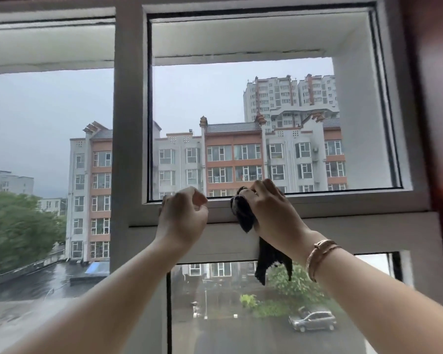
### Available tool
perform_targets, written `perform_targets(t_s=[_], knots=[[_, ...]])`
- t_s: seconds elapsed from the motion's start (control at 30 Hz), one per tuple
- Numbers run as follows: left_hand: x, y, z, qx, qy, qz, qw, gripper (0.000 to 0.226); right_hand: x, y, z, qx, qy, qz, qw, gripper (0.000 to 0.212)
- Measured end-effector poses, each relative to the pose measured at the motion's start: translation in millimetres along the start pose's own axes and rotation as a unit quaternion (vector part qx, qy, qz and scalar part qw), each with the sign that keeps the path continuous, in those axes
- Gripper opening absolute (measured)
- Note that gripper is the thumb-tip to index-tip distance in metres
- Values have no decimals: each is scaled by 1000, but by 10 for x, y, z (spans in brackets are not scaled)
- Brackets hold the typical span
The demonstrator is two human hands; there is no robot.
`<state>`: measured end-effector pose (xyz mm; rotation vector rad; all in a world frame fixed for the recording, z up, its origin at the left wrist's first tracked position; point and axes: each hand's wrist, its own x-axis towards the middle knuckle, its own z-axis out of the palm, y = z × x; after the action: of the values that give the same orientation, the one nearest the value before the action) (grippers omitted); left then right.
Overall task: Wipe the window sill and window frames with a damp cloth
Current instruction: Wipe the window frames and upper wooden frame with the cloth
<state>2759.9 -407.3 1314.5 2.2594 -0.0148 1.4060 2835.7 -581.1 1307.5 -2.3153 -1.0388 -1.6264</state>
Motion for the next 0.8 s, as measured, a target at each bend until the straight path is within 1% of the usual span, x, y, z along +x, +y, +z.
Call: perform_targets(t_s=[0.13, 0.23, 0.37, 0.53, 0.6, 0.7, 0.8], knots=[[-15, 321, 417, -30, -23, 18, 999, 15, -298, 587, -165, -29, -20, 42, 998, 59], [-33, 548, 675, -38, -22, 42, 998, 15, -514, 1009, -269, -53, -25, 79, 995, 60], [-23, 875, 961, -47, -9, 69, 996, 14, -771, 1534, -406, -103, -6, 113, 988, 60], [-1, 1248, 1267, -60, -8, 104, 993, 14, -1025, 2075, -562, -156, 0, 159, 975, 53], [17, 1375, 1382, -62, -16, 117, 991, 15, -1088, 2219, -620, -188, -4, 178, 966, 50], [40, 1519, 1523, -62, -34, 131, 989, 13, -1085, 2261, -671, -244, -15, 185, 952, 42], [76, 1606, 1619, -67, -51, 150, 985, 10, -1058, 2193, -715, -259, -15, 194, 946, 40]])
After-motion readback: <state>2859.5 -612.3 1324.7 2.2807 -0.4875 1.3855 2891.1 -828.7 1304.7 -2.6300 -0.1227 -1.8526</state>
